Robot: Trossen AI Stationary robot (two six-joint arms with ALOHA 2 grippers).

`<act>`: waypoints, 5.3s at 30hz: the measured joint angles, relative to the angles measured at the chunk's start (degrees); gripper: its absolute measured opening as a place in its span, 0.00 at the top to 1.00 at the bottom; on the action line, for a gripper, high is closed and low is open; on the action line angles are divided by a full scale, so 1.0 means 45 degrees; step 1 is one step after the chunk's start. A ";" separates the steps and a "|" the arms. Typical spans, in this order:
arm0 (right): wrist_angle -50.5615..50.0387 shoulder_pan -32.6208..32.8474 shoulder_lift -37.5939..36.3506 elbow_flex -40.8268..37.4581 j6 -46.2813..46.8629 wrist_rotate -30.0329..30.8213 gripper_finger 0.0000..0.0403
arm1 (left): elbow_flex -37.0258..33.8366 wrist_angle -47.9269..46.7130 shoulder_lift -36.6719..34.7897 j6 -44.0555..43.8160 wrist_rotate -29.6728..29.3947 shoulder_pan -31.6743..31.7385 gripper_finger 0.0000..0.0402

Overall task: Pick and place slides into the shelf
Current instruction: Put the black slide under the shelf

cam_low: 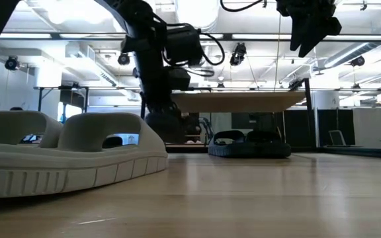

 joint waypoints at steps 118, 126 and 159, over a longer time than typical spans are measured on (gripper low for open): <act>-0.0072 0.2939 -0.0189 0.0000 0.1860 0.1882 0.51 | -0.2445 -0.9432 -0.7850 -1.2979 0.2018 -0.2612 0.96; -0.0012 0.2934 -0.0185 0.0000 0.1860 0.1914 0.51 | -0.6168 -0.2895 -1.0257 -1.1059 0.4903 0.1048 0.72; -0.0067 0.2939 -0.0180 0.0000 0.2006 0.1282 0.51 | -0.7372 0.2706 -0.7218 -0.4767 1.3639 0.9516 0.50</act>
